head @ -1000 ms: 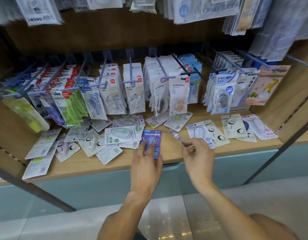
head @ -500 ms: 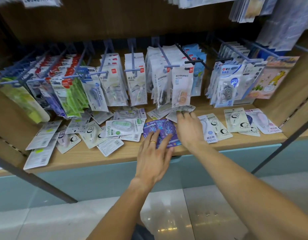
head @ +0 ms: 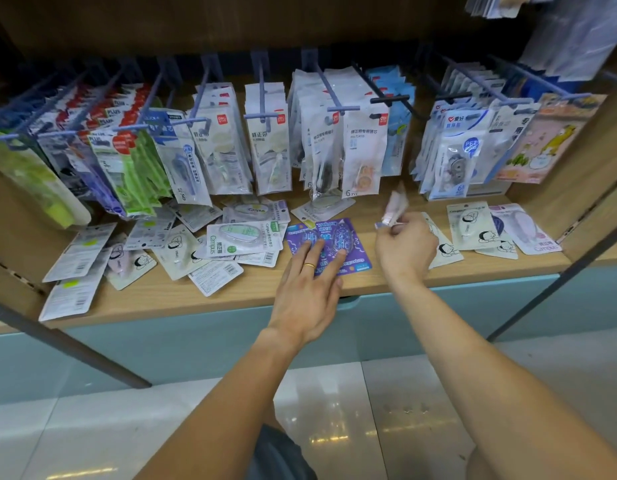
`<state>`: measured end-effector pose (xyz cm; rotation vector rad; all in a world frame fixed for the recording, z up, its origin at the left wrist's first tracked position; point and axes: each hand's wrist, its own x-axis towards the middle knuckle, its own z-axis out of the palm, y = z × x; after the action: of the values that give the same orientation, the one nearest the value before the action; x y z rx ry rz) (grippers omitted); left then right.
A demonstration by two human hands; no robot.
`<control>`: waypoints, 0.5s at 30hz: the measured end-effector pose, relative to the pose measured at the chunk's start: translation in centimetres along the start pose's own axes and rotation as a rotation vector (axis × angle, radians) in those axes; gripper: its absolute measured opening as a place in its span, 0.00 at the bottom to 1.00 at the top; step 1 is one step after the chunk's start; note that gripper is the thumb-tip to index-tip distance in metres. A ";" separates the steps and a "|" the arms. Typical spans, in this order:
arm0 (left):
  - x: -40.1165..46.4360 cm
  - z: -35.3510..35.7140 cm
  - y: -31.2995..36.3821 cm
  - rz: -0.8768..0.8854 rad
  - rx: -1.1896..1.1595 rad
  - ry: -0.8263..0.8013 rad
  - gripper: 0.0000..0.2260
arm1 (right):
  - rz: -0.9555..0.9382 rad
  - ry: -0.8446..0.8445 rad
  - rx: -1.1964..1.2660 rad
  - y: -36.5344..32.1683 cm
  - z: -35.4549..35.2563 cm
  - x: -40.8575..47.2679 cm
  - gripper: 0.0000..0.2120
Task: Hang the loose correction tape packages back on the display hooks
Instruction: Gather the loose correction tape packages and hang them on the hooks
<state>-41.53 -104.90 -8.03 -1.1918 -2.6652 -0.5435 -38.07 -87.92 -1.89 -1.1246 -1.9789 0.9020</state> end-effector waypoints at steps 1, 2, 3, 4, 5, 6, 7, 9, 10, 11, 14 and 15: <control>0.1 -0.2 0.0 0.012 -0.002 -0.021 0.26 | 0.145 -0.031 0.070 -0.1 0.2 0.4 0.07; 0.2 -0.3 -0.1 0.024 -0.004 -0.041 0.26 | 0.280 -0.067 0.155 -0.2 0.5 0.8 0.06; 0.2 -0.4 -0.1 0.037 -0.008 -0.057 0.26 | 0.391 -0.099 0.262 -0.4 0.6 0.9 0.07; 0.1 -0.6 -0.2 0.049 -0.014 -0.066 0.26 | 0.468 -0.114 0.370 -0.3 0.7 1.0 0.11; -0.1 -0.9 -0.2 0.058 -0.019 -0.063 0.26 | 0.501 -0.124 0.435 -0.2 0.5 1.0 0.15; -0.4 -1.2 -0.3 0.055 -0.021 -0.042 0.26 | 0.505 -0.130 0.468 -0.1 0.1 1.0 0.17; -0.9 -1.7 -0.5 0.036 -0.021 -0.006 0.26 | 0.518 -0.133 0.494 -0.2 -0.6 0.8 0.16; -2.2 -2.9 -1.3 -0.040 -0.009 0.105 0.24 | 0.575 -0.106 0.542 0.0 -1.7 0.2 0.12; -2.9 -3.5 -2.1 -0.077 0.009 0.174 0.23 | 0.598 -0.085 0.572 0.2 -2.1 -0.5 0.12; -3.6 -4.1 -3.0 -0.112 0.033 0.240 0.22 | 0.590 -0.083 0.582 0.1 -2.4 -1.5 0.14; -5.3 -5.6 -6.4 -0.216 0.122 0.339 0.21 | 0.308 -0.223 0.441 -1.1 -0.7 -6.4 0.15; -5.8 -5.9 -7.6 -0.252 0.140 0.345 0.22 | 0.169 -0.312 0.395 -2.0 0.3 -8.4 0.15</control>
<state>-43.29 -115.82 -6.25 -0.6582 -2.5146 -0.5331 -35.85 -96.24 -2.29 -0.9736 -1.8429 1.5597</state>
